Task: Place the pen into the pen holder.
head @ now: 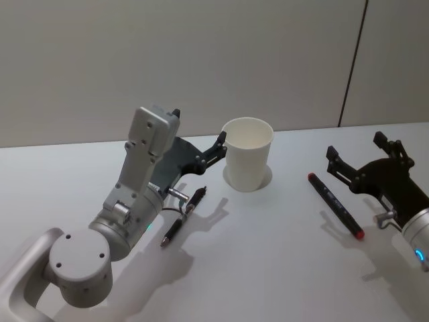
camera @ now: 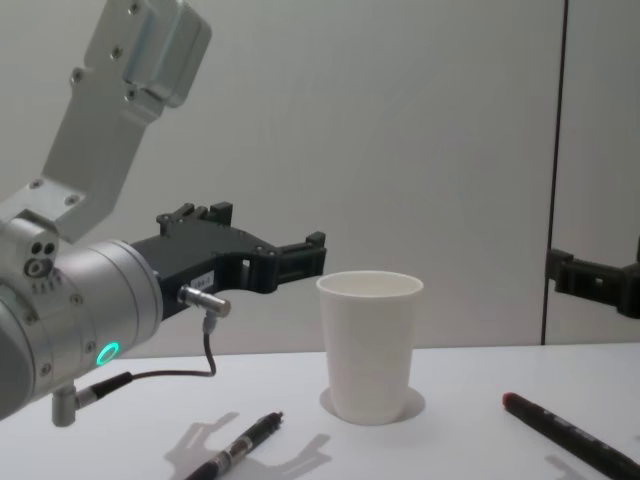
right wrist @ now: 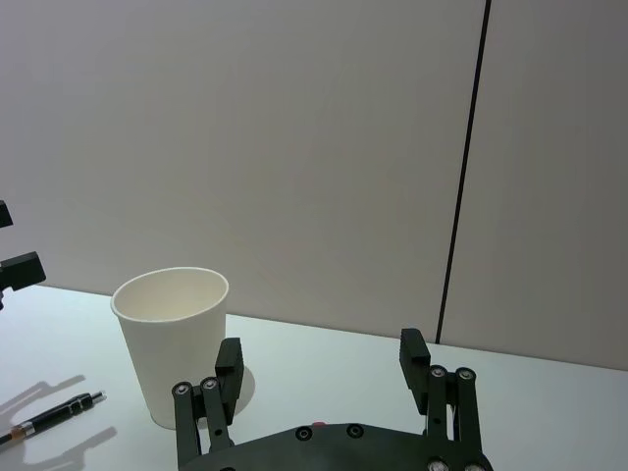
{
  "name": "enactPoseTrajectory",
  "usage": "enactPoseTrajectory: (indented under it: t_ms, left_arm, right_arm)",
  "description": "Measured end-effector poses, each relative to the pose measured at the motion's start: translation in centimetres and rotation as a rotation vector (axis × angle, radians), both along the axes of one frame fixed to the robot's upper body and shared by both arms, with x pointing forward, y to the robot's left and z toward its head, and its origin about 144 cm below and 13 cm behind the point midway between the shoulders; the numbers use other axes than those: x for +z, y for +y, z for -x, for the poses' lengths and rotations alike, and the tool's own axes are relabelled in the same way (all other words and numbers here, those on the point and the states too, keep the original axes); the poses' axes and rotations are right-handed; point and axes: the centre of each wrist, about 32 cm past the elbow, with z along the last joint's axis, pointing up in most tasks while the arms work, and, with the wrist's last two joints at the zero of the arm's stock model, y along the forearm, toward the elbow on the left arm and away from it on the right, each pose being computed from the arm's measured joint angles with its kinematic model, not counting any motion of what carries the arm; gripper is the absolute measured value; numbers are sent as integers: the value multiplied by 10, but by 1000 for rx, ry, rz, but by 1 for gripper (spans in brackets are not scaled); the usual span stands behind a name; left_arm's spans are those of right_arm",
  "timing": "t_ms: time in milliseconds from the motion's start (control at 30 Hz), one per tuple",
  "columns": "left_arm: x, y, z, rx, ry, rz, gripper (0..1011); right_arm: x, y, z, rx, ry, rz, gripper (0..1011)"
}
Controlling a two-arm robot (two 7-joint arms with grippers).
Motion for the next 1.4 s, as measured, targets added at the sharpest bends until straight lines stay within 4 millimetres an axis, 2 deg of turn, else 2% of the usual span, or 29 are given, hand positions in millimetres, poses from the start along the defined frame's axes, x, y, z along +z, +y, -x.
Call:
enactPoseTrajectory:
  t_ms: [1400]
  left_arm:
    - [0, 0, 0, 0, 0, 0, 1001]
  right_arm:
    - [0, 0, 0, -1, 2, 0, 1001]
